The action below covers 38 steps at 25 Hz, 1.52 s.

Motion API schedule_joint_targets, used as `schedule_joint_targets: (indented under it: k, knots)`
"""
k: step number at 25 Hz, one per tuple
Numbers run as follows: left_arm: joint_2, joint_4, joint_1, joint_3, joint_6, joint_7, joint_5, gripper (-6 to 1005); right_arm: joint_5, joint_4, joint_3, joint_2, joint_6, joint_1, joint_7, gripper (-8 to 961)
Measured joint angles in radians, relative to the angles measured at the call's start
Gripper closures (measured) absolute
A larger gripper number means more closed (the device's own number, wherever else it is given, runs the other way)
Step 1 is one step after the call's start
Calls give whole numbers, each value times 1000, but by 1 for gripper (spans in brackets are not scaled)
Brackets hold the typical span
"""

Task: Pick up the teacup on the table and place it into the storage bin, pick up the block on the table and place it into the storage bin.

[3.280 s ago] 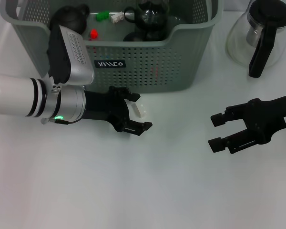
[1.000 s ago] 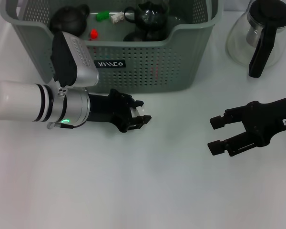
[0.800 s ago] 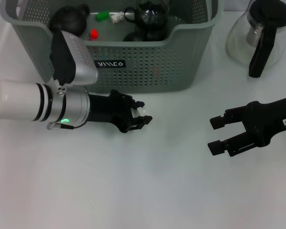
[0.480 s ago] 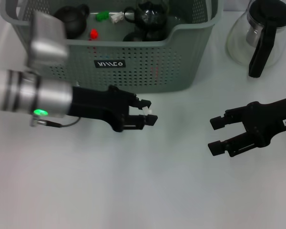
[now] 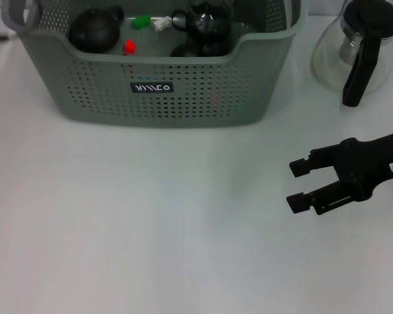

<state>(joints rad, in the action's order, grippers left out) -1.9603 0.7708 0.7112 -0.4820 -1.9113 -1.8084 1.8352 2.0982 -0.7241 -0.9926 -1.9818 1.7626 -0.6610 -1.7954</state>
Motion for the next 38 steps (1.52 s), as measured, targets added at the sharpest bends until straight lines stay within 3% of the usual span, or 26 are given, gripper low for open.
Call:
schedule_joint_targets:
  k: [4,8,13,14,18,20,23,25,27,30,33,38]
  knots:
    - [6,12,50,-76,269,-48,47,525,5,0,0,0,0,-1,0,11]
    - [-7,14,77,-215,554,-96,97,514,5,0,-1,0,0,-4,1,11]
    - [-7,41,94,-299,675,-159,146,500,5,0,-1,0,-4,-5,2,11]
    - [-7,60,92,-298,673,-171,147,497,5,0,0,0,-5,-5,4,11]
    - [-5,168,56,-269,594,-246,118,311,4,0,7,0,-6,-5,19,12]
    - [-1,215,27,-210,450,-238,51,224,-1,0,18,2,-6,-6,37,12]
    - [-2,222,-19,-125,129,-122,-70,103,-3,-1,60,0,-1,-9,81,12]
    - [-9,206,-62,-127,-61,-16,-106,63,-5,2,94,-6,1,-9,124,12]
    - [-32,200,-124,-183,-170,79,-107,64,-6,8,125,-18,1,-9,172,12]
    - [-69,177,-206,-281,-193,198,-69,65,-6,13,154,-38,0,-9,228,12]
    - [-94,108,-243,-311,-148,288,1,66,-6,13,154,-56,-1,-11,247,12]
    - [-82,-43,-251,-305,-31,391,49,66,-2,23,152,-68,-6,-23,301,12]
